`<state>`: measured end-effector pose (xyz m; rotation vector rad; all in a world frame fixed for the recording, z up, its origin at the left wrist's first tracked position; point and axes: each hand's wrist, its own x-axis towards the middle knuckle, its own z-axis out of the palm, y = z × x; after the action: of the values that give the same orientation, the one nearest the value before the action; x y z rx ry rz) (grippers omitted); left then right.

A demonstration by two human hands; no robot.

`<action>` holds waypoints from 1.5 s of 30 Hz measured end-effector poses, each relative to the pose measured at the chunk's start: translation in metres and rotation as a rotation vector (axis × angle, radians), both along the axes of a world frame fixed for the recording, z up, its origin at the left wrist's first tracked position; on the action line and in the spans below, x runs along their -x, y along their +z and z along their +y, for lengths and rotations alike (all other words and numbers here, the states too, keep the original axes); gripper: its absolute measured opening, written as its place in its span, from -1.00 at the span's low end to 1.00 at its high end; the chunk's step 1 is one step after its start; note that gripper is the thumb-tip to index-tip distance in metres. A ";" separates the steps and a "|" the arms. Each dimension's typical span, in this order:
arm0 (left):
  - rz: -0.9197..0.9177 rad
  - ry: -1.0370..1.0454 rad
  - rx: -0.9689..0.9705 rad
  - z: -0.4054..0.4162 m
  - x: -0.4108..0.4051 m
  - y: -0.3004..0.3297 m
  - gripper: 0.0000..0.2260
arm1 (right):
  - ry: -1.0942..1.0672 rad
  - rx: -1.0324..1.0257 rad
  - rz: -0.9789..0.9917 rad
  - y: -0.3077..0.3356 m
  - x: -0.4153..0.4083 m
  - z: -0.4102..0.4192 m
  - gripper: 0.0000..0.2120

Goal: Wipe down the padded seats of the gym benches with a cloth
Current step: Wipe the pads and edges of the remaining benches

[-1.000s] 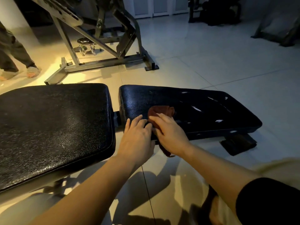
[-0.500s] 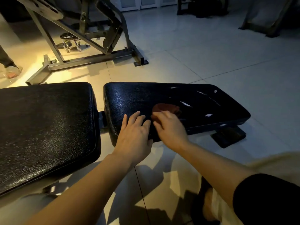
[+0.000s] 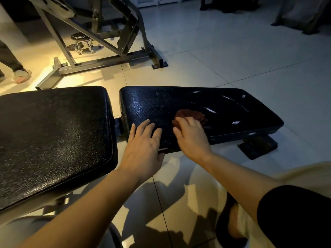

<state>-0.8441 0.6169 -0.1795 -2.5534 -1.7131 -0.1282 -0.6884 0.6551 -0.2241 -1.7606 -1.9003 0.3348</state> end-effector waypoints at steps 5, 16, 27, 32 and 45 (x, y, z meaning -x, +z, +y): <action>0.009 0.015 0.010 -0.010 0.006 0.001 -0.38 | 0.316 0.007 0.004 0.012 0.012 -0.014 -0.49; 0.027 0.033 0.042 -0.021 0.010 0.004 -0.36 | 0.034 0.273 0.136 0.013 -0.024 -0.013 -0.47; -0.013 -0.016 0.041 0.000 -0.013 -0.002 -0.45 | 0.204 0.212 0.059 0.015 -0.025 -0.014 -0.51; 0.049 -0.063 0.033 0.009 -0.029 -0.014 -0.39 | -0.101 0.170 0.110 -0.005 -0.062 0.004 -0.55; 0.015 -0.041 -0.033 0.004 0.018 -0.007 -0.37 | -0.249 -0.074 -0.015 -0.011 -0.004 -0.012 -0.58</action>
<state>-0.8619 0.6207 -0.1870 -2.5600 -1.6396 -0.1386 -0.6846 0.6426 -0.2353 -1.9266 -1.6571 0.1580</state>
